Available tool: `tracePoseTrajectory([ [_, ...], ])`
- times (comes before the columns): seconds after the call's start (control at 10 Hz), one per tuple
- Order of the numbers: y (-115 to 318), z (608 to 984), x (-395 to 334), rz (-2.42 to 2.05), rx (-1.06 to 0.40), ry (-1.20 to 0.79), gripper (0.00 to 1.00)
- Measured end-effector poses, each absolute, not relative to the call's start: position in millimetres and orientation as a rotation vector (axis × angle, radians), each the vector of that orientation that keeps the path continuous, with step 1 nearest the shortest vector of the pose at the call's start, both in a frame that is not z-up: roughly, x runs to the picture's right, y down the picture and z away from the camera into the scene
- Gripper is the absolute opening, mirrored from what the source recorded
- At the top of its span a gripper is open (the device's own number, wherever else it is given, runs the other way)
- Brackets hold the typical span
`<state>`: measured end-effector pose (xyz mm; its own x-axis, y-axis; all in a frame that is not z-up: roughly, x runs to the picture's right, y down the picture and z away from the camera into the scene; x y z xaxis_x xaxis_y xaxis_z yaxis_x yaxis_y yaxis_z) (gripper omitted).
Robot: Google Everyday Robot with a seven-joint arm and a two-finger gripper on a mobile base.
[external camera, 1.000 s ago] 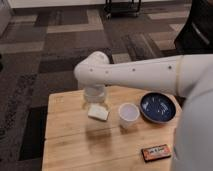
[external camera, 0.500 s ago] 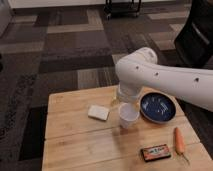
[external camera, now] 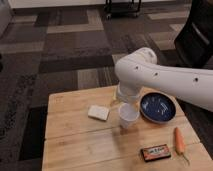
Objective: Place the pepper on the white sponge
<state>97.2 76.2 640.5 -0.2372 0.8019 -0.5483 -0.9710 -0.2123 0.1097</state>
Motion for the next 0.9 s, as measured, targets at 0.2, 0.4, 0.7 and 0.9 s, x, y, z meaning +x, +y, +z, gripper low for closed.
tracePoseTrajectory([
  [0.2,86.9,644.9,140.2,1.825,-0.445,0.559,0.65],
  [0.4,96.0,650.0,190.1,1.880,-0.448,0.565,0.65],
  [0.7,107.9,646.5,258.4,1.837,-0.411,0.600,0.65],
  [0.9,145.1,635.6,330.1,1.775,-0.377,0.727,0.65],
])
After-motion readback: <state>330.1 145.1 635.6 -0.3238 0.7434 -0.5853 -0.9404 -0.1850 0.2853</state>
